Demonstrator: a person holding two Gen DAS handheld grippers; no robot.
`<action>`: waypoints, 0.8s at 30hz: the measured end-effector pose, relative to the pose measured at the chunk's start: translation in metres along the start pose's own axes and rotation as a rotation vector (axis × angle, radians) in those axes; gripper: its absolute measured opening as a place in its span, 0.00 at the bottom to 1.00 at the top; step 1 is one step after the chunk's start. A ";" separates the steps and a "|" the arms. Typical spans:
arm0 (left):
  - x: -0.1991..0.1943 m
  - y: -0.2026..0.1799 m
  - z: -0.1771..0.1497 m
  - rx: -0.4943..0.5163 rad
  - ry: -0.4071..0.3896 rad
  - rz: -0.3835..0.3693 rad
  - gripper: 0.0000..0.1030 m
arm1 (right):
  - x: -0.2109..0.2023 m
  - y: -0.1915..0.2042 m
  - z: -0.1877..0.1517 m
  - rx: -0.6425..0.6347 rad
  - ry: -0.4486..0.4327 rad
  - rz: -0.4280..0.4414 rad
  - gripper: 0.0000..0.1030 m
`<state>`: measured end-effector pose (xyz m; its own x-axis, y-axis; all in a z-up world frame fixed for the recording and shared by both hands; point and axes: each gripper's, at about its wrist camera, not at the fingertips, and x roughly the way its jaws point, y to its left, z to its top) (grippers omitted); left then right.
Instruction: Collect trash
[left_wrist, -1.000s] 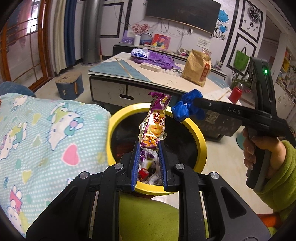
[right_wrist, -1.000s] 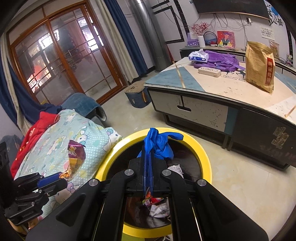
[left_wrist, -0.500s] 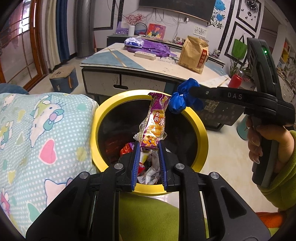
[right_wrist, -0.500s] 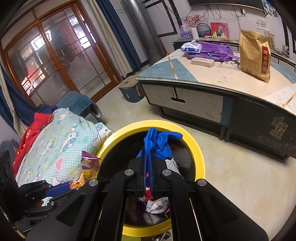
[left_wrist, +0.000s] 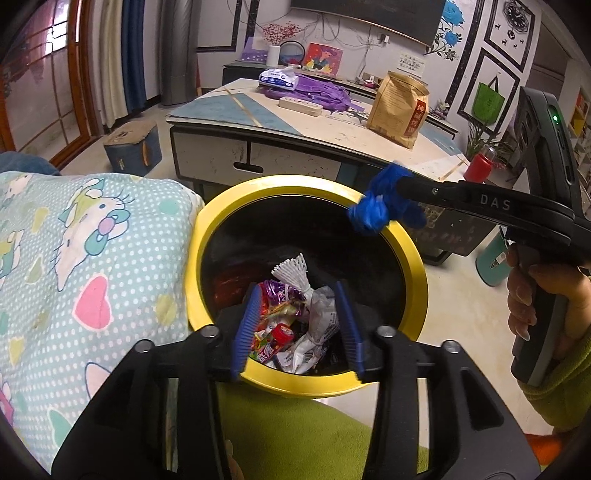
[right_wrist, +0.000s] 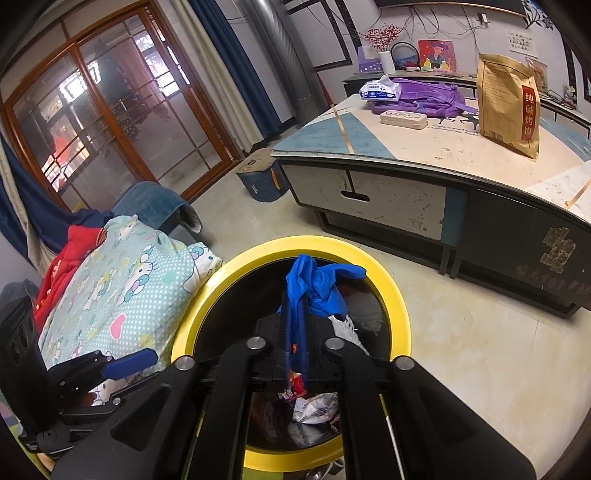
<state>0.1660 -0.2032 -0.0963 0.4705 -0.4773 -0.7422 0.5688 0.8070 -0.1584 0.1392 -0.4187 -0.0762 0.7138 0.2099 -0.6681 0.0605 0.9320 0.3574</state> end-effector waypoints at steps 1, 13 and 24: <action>-0.001 0.001 0.000 -0.006 -0.002 0.004 0.43 | -0.001 0.000 0.000 0.001 -0.005 0.000 0.26; -0.025 0.028 0.002 -0.113 -0.032 0.040 0.89 | -0.020 0.016 0.003 -0.046 -0.059 -0.038 0.64; -0.068 0.064 -0.004 -0.228 -0.103 0.195 0.89 | -0.034 0.053 -0.006 -0.075 -0.111 -0.041 0.91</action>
<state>0.1679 -0.1176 -0.0583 0.6287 -0.3290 -0.7046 0.3006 0.9385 -0.1699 0.1142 -0.3744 -0.0386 0.7849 0.1410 -0.6033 0.0419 0.9595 0.2787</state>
